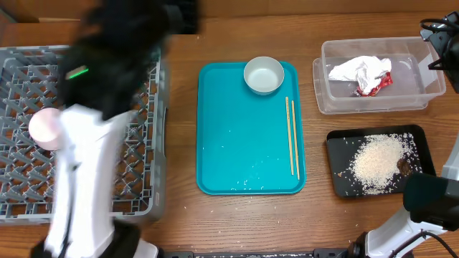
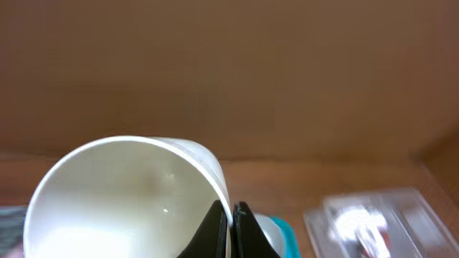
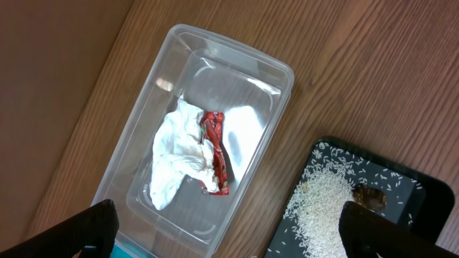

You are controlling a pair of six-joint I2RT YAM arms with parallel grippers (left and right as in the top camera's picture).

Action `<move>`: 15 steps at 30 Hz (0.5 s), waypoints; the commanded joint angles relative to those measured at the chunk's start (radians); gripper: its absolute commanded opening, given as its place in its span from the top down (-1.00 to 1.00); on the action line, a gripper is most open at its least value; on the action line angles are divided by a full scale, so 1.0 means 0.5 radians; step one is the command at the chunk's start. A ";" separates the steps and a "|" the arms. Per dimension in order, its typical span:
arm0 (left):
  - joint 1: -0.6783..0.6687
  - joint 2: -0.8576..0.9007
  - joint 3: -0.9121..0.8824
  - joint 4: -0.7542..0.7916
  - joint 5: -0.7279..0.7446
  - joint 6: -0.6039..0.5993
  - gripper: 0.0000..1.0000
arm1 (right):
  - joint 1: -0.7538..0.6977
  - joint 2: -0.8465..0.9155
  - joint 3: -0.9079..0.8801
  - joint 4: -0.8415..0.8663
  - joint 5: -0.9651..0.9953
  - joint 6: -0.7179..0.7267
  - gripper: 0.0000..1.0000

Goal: Sort waste into correct bins and load items into the dishwasher
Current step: 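Carry the white cup left over the dish rack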

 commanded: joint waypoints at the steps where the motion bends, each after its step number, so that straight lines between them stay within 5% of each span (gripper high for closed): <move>1: 0.309 -0.052 -0.018 -0.113 0.056 -0.206 0.92 | 0.002 -0.031 0.029 0.008 0.018 0.007 -1.00; 7: 1.139 0.001 -0.022 -0.270 0.591 -0.432 0.91 | 0.002 -0.031 0.029 0.008 0.018 0.007 -1.00; 15: 1.854 0.491 -0.022 0.002 1.875 -0.456 0.92 | 0.002 -0.031 0.029 0.008 0.018 0.007 -1.00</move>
